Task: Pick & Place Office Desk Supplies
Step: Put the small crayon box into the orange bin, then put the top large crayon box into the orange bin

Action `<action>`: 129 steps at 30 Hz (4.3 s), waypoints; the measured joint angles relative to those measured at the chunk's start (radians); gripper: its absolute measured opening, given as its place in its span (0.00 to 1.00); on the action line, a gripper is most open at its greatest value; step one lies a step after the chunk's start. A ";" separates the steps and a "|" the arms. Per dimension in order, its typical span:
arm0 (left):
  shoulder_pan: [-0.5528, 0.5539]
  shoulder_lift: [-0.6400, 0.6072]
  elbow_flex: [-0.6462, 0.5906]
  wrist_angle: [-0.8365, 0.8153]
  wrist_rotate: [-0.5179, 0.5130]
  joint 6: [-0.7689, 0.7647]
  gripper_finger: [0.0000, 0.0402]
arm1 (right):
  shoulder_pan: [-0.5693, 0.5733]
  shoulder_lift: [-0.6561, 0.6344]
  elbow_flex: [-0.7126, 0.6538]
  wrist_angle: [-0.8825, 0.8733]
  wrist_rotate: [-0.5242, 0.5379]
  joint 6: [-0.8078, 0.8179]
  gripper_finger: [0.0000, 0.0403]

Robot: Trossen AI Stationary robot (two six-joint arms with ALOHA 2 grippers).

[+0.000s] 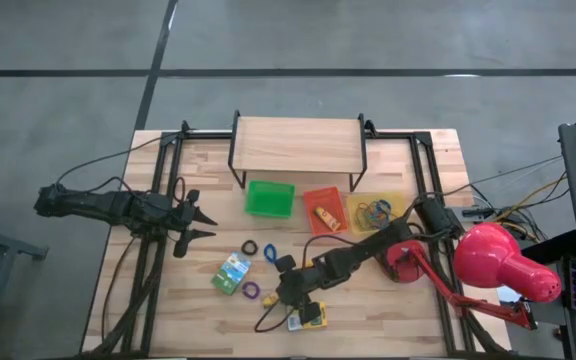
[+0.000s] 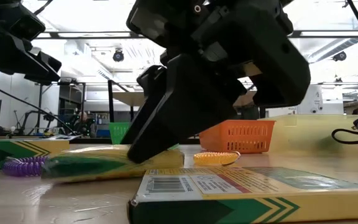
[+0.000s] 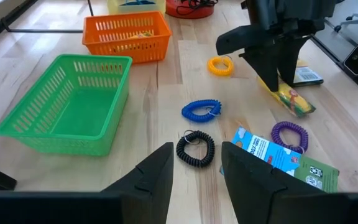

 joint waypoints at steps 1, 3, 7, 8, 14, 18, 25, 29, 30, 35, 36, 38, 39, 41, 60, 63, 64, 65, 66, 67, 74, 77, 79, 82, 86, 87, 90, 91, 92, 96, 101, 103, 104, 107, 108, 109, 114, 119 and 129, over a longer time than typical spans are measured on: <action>0.000 0.000 0.000 0.000 0.000 0.000 0.36 | -0.001 0.000 -0.001 0.000 0.000 0.000 0.43; 0.000 0.000 0.000 0.000 0.000 0.000 0.36 | -0.002 0.000 -0.001 0.000 0.000 0.000 0.43; 0.000 0.000 0.000 0.000 0.000 0.000 0.36 | -0.002 0.000 -0.001 0.000 0.000 0.004 0.43; 0.000 0.000 0.000 0.000 0.000 0.000 0.36 | -0.003 0.000 -0.001 0.000 0.000 0.004 0.43; 0.000 0.000 0.000 0.000 0.000 0.000 0.35 | -0.006 0.000 -0.001 -0.020 -0.001 0.051 0.42; 0.000 0.000 0.000 0.000 0.000 0.000 0.35 | -0.007 0.000 -0.001 -0.021 -0.001 0.048 0.40; 0.000 0.000 0.000 0.000 0.000 0.000 0.35 | -0.007 0.000 -0.001 -0.021 -0.003 0.047 0.35; 0.000 0.000 0.000 0.000 0.000 0.000 0.35 | -0.008 0.000 -0.001 -0.021 -0.002 0.044 0.32; 0.000 0.000 0.000 0.000 0.000 0.000 0.35 | -0.008 0.000 -0.001 -0.021 -0.001 0.044 0.31; 0.000 0.000 0.000 0.000 0.000 0.000 0.35 | -0.011 0.000 -0.001 -0.021 0.000 0.044 0.28; 0.000 0.000 0.000 0.000 0.000 0.000 0.35 | -0.011 0.000 -0.001 -0.021 0.000 0.044 0.28; 0.000 0.000 0.000 0.000 0.000 0.000 0.35 | -0.011 0.000 -0.001 -0.016 0.000 0.044 0.28; 0.000 0.000 0.000 0.000 0.000 0.000 0.35 | -0.011 -0.003 -0.001 -0.014 0.000 0.044 0.28; 0.000 0.000 0.000 0.000 0.000 0.000 0.35 | -0.011 -0.016 -0.002 -0.015 0.000 0.044 0.28; 0.000 0.000 0.000 0.000 0.000 0.000 0.35 | -0.008 -0.351 -0.002 -0.258 0.452 0.433 0.26; 0.000 0.000 0.000 0.000 0.000 0.000 0.35 | -0.007 -0.396 -0.001 -0.371 0.571 0.543 0.26; 0.000 0.000 0.000 0.000 0.000 0.000 0.35 | -0.007 -0.408 -0.001 -0.404 0.601 0.590 0.26; 0.000 0.000 0.000 0.000 0.000 0.000 0.35 | -0.007 -0.419 -0.001 -0.448 0.632 0.647 0.26; 0.000 0.000 0.000 0.000 0.000 0.000 0.35 | -0.007 -0.431 -0.001 -0.492 0.660 0.706 0.26; 0.000 0.000 0.000 -0.001 0.000 0.000 0.35 | -0.007 -0.441 -0.001 -0.534 0.688 0.771 0.26; 0.000 0.000 0.000 0.000 0.000 0.000 0.35 | -0.014 -0.451 -0.008 -0.819 0.796 1.224 0.27; 0.000 0.000 0.000 0.000 0.000 0.000 0.35 | -0.030 -0.447 -0.035 -0.887 0.796 1.336 0.27; 0.000 0.000 0.000 0.000 0.000 0.000 0.35 | -0.048 -0.447 -0.071 -0.871 0.797 1.371 0.27; 0.000 0.000 0.000 0.000 0.000 0.000 0.35 | -0.079 -0.447 -0.122 -0.852 0.795 1.396 0.27; 0.000 0.000 0.000 0.000 0.000 0.000 0.35 | -0.122 -0.447 -0.205 -0.728 0.771 1.382 0.27; 0.000 0.000 0.000 0.000 0.000 0.000 0.35 | -0.134 -0.447 -0.224 -0.696 0.759 1.373 0.27; 0.000 0.000 0.000 0.000 0.000 0.000 0.35 | -0.170 -0.447 -0.281 -0.608 0.702 1.357 0.27; 0.000 0.000 0.000 0.000 0.000 0.000 0.35 | -0.180 -0.447 -0.301 -0.584 0.684 1.356 0.27; 0.000 0.000 0.000 0.000 0.000 0.000 0.36 | -0.189 -0.447 -0.322 -0.558 0.667 1.355 0.27; 0.000 0.000 0.000 0.000 0.000 0.000 0.36 | -0.207 -0.447 -0.384 -0.440 0.640 1.325 0.27; 0.000 0.000 0.000 0.000 0.000 0.000 0.36 | -0.208 -0.447 -0.413 -0.377 0.635 1.337 0.30; 0.000 0.000 0.000 0.000 0.000 0.000 0.36 | -0.208 -0.447 -0.416 -0.374 0.632 1.359 0.33; 0.000 0.000 0.000 0.000 0.000 0.000 0.36 | -0.208 -0.447 -0.416 -0.373 0.631 1.364 0.35; 0.000 0.000 0.000 0.000 0.000 0.000 0.36 | -0.208 -0.447 -0.414 -0.372 0.628 1.357 0.42; 0.000 0.000 0.000 0.000 0.000 0.000 0.36 | -0.208 -0.447 -0.412 -0.372 0.627 1.349 0.44; 0.000 0.000 0.000 0.000 0.000 0.000 0.36 | -0.208 -0.447 -0.409 -0.372 0.626 1.339 0.46; 0.000 0.000 0.000 0.000 0.000 0.000 0.36 | -0.208 -0.447 -0.402 -0.372 0.627 1.308 0.52; 0.000 0.000 0.000 0.000 0.000 0.000 0.36 | -0.208 -0.447 -0.400 -0.371 0.627 1.307 0.52; 0.000 0.000 0.000 0.000 0.000 0.000 0.36 | -0.161 -0.475 -0.317 -0.377 0.688 1.133 0.52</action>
